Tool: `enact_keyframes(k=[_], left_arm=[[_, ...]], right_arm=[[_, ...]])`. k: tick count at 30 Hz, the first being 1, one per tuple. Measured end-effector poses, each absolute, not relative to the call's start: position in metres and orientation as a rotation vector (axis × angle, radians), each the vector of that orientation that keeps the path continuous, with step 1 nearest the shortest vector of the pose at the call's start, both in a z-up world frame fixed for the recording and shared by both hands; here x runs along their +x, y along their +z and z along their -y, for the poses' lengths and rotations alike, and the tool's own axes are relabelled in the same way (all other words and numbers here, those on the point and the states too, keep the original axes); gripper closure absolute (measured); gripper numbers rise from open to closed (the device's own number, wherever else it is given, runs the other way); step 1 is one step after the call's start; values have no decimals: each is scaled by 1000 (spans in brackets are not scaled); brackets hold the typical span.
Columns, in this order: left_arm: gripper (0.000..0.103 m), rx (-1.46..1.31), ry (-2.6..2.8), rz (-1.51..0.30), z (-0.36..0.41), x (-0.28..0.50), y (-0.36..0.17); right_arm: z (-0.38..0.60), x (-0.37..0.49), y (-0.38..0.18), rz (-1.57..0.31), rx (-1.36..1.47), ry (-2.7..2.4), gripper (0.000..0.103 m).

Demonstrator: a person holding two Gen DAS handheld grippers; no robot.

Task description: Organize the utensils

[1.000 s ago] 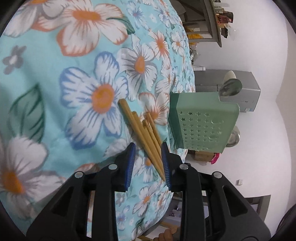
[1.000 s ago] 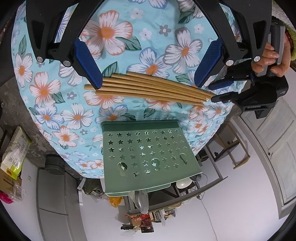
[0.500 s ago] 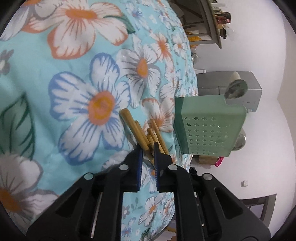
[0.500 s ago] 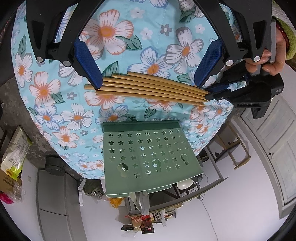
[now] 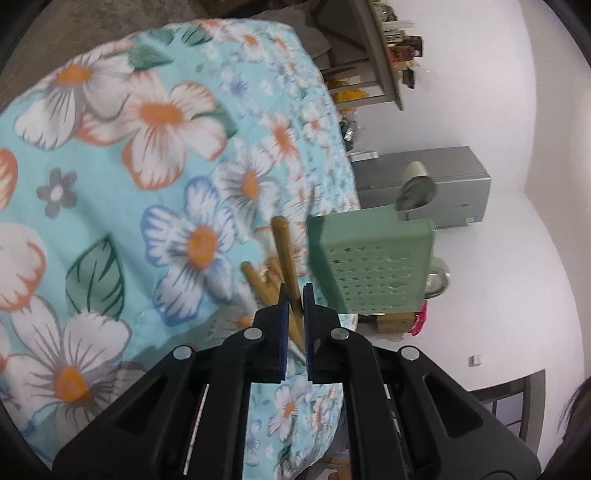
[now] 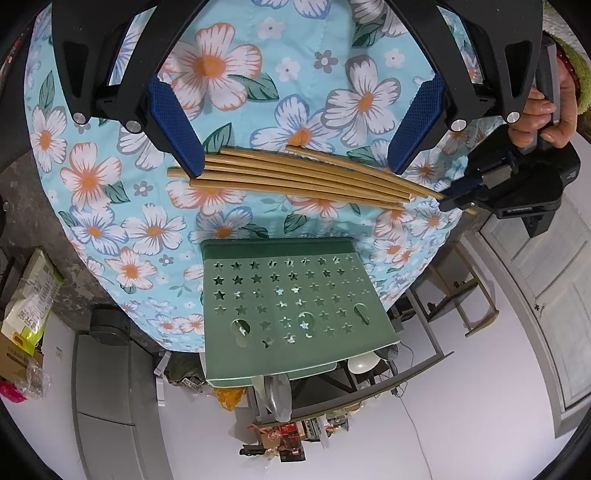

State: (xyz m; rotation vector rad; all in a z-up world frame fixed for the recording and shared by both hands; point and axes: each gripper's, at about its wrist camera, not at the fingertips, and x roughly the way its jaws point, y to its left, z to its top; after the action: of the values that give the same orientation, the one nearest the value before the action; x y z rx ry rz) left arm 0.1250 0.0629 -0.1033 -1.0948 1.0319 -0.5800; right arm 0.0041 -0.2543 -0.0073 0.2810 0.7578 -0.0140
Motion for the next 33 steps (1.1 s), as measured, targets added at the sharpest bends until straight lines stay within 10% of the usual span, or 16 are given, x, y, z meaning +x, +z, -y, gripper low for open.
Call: enact_keyframes(k=[19, 33], left_arm=[[99, -1125, -606, -782, -106, 141, -47], [99, -1133, -540, -672, -140, 150, -34]], right_arm=[[242, 3, -4, -744, 250, 20, 15], [154, 36, -11, -735, -201, 138, 52]])
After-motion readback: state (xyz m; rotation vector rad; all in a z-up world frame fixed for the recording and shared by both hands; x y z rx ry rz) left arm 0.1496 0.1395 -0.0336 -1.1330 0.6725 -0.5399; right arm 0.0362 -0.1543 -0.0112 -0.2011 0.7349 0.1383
